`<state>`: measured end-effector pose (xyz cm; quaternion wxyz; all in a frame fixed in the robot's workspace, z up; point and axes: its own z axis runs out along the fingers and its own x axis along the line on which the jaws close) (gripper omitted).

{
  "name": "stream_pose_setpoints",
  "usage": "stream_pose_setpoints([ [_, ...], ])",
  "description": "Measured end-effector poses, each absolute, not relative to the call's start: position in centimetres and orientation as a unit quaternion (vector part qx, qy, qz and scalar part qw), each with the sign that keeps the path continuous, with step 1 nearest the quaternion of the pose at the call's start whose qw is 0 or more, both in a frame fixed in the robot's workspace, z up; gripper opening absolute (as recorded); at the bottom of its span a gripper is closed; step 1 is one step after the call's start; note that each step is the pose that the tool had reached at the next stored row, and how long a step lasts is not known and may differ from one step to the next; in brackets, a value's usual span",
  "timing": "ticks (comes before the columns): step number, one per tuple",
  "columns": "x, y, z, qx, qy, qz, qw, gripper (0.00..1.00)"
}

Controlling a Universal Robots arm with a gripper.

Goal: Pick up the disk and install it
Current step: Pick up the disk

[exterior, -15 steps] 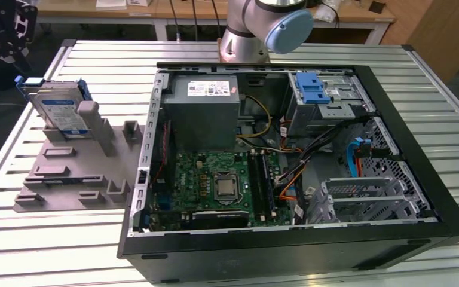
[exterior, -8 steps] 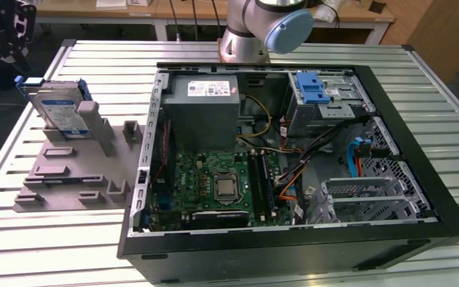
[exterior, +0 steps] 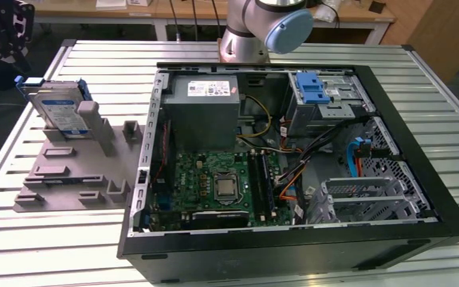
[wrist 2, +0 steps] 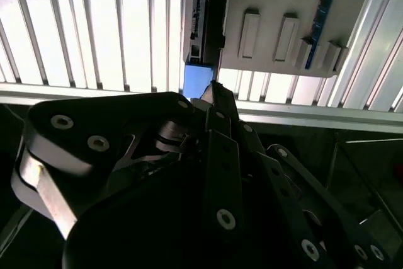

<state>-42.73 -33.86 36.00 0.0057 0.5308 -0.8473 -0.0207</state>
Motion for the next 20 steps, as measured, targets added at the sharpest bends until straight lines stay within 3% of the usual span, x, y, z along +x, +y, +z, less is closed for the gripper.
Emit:
stream_pose_setpoints([
  [15,-42.73,-33.86,35.94,0.616,-0.787,-0.020,0.007,0.11],
  [20,-42.72,-33.86,35.88,0.635,-0.773,-0.016,0.002,0.11],
])
